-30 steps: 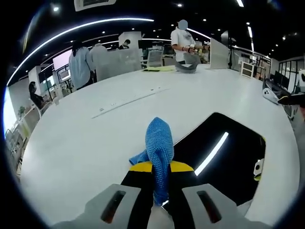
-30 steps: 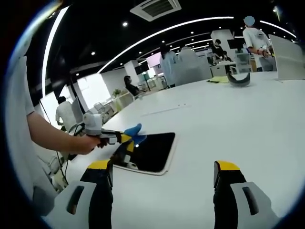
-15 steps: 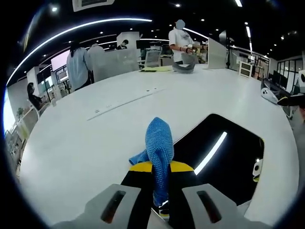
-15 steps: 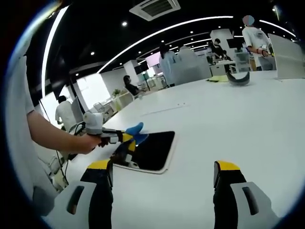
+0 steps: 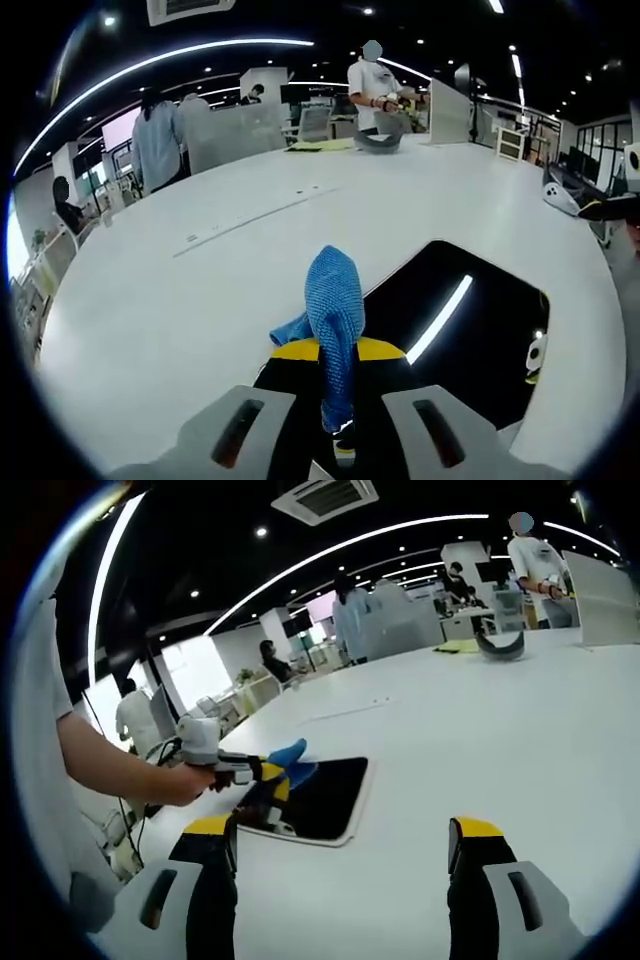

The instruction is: Wipe the mirror surface with the cleaning cloth until all visible marks leave the cleaned area.

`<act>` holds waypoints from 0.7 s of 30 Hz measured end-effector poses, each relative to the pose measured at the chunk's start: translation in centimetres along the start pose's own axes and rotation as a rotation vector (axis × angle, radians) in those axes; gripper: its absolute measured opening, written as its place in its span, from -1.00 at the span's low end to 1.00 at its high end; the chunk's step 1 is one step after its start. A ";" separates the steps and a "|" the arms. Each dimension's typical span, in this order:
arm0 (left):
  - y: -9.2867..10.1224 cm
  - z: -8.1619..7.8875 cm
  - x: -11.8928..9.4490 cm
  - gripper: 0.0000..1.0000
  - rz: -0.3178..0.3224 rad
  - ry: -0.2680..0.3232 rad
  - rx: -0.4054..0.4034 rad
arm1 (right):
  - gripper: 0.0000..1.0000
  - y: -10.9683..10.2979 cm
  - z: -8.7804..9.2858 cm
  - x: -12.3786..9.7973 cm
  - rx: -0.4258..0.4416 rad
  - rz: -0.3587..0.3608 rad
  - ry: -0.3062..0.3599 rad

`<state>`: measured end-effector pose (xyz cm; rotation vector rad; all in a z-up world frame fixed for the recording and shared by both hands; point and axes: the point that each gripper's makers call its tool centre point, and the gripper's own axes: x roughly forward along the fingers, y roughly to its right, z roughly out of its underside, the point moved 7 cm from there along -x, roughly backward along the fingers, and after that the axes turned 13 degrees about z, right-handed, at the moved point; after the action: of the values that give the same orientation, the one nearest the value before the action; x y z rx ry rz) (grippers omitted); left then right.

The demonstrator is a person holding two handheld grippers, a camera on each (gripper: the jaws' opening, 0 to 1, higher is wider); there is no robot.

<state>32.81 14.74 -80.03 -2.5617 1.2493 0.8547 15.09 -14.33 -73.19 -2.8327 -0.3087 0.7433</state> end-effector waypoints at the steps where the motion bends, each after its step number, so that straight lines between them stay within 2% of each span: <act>1: 0.1 0.0 0.0 -0.85 0.002 0.000 0.001 | 0.73 0.0 0.0 0.0 0.001 0.000 0.000; 21: 1.4 -0.6 1.3 -0.85 0.039 0.005 0.019 | 0.73 0.4 0.0 -0.4 0.000 0.010 -0.004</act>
<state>32.63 12.72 -80.09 -2.5340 1.3067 0.8408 14.86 -14.85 -73.09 -2.8352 -0.2959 0.7506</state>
